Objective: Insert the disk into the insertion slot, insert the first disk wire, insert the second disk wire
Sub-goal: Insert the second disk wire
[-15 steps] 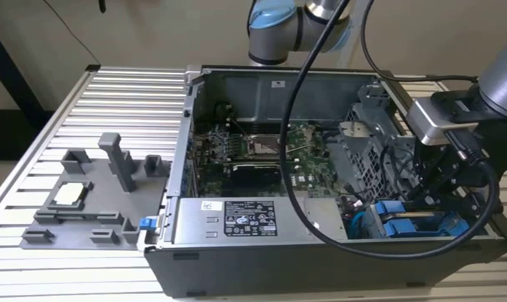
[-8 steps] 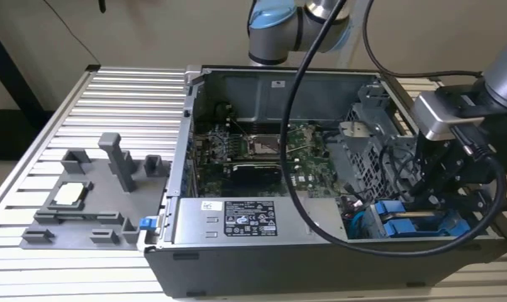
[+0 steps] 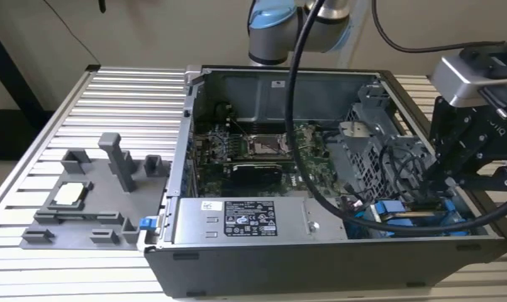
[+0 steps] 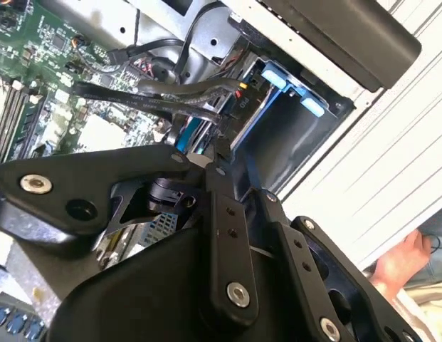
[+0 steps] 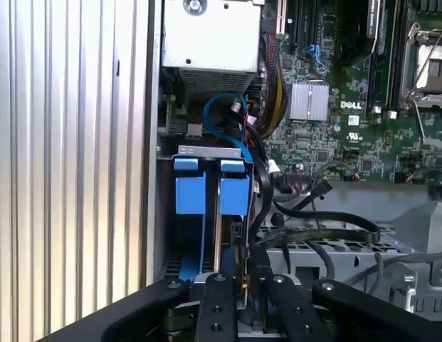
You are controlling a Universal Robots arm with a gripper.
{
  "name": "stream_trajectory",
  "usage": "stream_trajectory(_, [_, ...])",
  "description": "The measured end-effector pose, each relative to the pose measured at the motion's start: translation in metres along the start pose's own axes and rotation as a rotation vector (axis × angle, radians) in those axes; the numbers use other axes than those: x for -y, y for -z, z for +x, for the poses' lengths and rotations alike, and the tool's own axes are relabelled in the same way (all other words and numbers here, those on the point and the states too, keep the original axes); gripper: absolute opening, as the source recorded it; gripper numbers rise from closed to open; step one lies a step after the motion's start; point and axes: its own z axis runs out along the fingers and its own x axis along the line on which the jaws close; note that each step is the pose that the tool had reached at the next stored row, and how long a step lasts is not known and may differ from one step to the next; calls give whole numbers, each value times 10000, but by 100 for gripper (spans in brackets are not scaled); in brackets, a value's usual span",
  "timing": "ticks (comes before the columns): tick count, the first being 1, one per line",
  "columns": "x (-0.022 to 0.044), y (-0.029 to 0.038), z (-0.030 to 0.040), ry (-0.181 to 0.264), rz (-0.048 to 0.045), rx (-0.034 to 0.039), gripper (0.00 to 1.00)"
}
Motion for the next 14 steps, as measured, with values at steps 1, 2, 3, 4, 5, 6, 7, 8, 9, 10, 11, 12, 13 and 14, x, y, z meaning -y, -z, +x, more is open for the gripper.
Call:
stream_trajectory(1, [1, 45, -3, 0, 0, -1, 24])
stream_trajectory(2, [2, 76, -6, 1, 0, -3, 24])
stream_trajectory(3, [2, 75, -5, 1, 0, 2, 24])
stream_trajectory(4, [2, 74, -5, 1, 0, 2, 24])
stream_trajectory(5, [2, 75, -5, 1, 0, 1, 24])
stream_trajectory(6, [2, 75, -5, 1, 0, 1, 24])
stream_trajectory(7, [2, 75, -5, 1, 0, 1, 24])
stream_trajectory(8, [2, 76, -5, 1, 0, 0, 24])
stream_trajectory(9, [2, 75, -5, 1, 0, 2, 24])
stream_trajectory(10, [2, 76, -5, 1, 0, 0, 24])
stream_trajectory(11, [2, 75, -5, 1, 0, 1, 24])
stream_trajectory(12, [2, 76, -5, 1, 0, 1, 24])
stream_trajectory(13, [2, 76, -5, 1, 0, 1, 24])
stream_trajectory(14, [2, 75, -5, 1, 0, 1, 24])
